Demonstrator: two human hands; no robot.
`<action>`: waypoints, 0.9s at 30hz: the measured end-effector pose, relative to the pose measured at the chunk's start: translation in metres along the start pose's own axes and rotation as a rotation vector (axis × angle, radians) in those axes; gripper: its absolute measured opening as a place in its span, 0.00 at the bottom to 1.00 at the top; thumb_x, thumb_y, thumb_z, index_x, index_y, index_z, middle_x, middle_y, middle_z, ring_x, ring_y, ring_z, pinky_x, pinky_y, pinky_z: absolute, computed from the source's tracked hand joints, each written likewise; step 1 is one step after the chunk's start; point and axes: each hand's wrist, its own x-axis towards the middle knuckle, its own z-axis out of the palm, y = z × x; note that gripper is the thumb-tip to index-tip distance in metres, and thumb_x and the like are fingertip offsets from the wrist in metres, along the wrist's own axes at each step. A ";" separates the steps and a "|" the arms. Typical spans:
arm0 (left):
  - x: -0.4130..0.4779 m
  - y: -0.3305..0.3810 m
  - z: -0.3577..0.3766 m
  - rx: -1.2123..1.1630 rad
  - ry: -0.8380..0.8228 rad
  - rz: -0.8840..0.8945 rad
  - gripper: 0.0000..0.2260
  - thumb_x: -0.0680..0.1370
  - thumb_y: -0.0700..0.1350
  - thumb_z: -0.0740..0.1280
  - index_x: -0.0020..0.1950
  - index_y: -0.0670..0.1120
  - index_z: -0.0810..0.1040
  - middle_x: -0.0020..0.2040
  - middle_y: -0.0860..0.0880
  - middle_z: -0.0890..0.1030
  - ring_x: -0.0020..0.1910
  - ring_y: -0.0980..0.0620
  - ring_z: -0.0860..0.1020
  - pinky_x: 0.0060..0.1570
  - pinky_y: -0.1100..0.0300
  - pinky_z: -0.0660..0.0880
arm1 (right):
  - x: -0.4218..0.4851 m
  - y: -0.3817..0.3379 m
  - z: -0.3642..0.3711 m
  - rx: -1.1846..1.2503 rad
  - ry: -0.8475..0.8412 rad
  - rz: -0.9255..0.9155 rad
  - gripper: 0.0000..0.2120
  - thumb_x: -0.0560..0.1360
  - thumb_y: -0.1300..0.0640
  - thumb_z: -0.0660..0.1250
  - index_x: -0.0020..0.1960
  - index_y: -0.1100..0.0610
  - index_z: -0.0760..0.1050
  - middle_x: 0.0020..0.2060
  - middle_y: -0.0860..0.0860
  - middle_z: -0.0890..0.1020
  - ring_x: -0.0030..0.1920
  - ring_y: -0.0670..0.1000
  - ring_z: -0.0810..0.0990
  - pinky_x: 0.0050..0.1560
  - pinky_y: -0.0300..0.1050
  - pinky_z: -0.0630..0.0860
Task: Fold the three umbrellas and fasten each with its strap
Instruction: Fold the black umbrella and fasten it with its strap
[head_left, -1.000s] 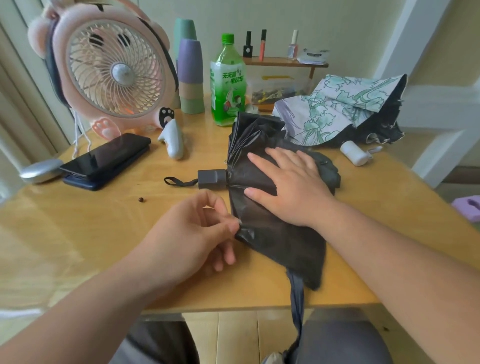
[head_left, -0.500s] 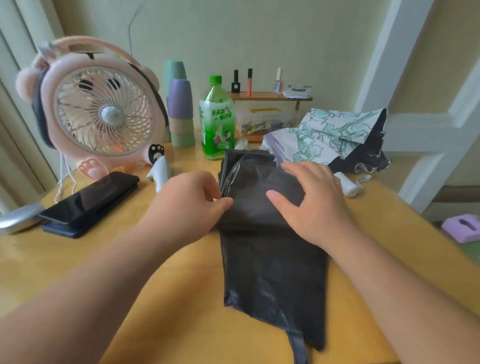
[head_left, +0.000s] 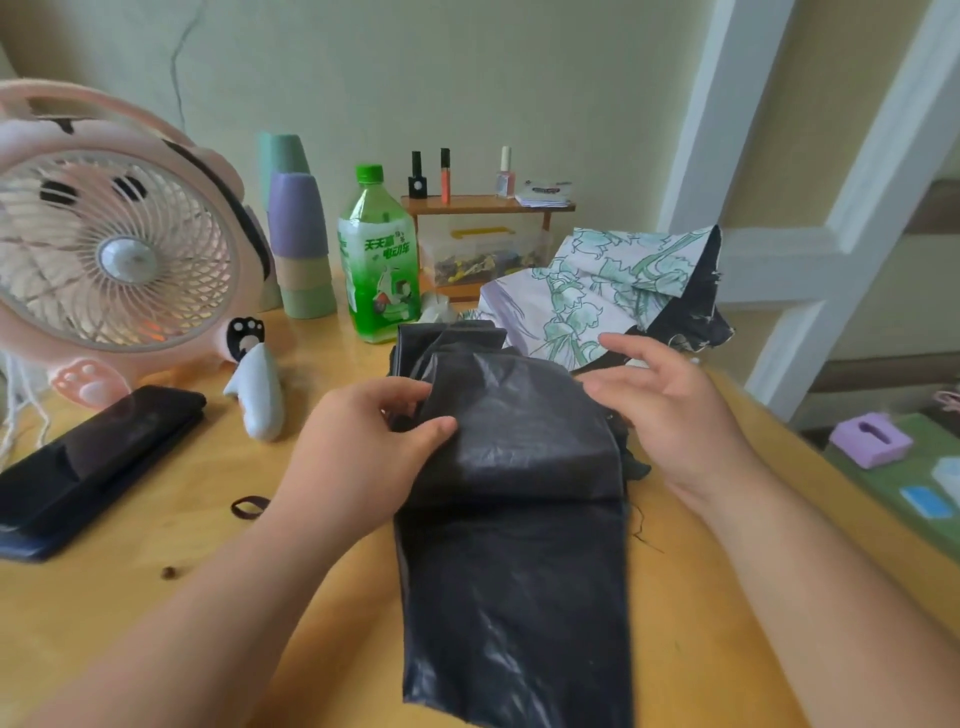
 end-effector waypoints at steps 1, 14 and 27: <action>0.000 0.001 0.000 -0.030 -0.004 0.000 0.17 0.74 0.54 0.76 0.61 0.55 0.83 0.41 0.63 0.77 0.37 0.65 0.73 0.40 0.67 0.67 | -0.001 -0.001 0.001 0.011 -0.013 -0.011 0.21 0.76 0.63 0.73 0.67 0.49 0.76 0.48 0.47 0.88 0.54 0.48 0.86 0.62 0.48 0.76; -0.028 0.020 -0.027 -0.568 -0.155 0.082 0.06 0.72 0.49 0.77 0.39 0.49 0.83 0.55 0.54 0.83 0.35 0.56 0.79 0.36 0.66 0.76 | -0.041 -0.044 -0.005 -0.137 0.043 -0.348 0.16 0.74 0.65 0.76 0.55 0.45 0.81 0.35 0.52 0.83 0.36 0.48 0.79 0.45 0.36 0.76; -0.129 -0.002 -0.059 -0.157 -0.331 -0.097 0.16 0.69 0.62 0.71 0.36 0.49 0.84 0.42 0.55 0.83 0.34 0.56 0.77 0.35 0.69 0.69 | -0.184 0.010 -0.017 -0.413 -0.065 -0.306 0.17 0.69 0.67 0.80 0.46 0.46 0.84 0.45 0.44 0.82 0.45 0.51 0.82 0.46 0.41 0.78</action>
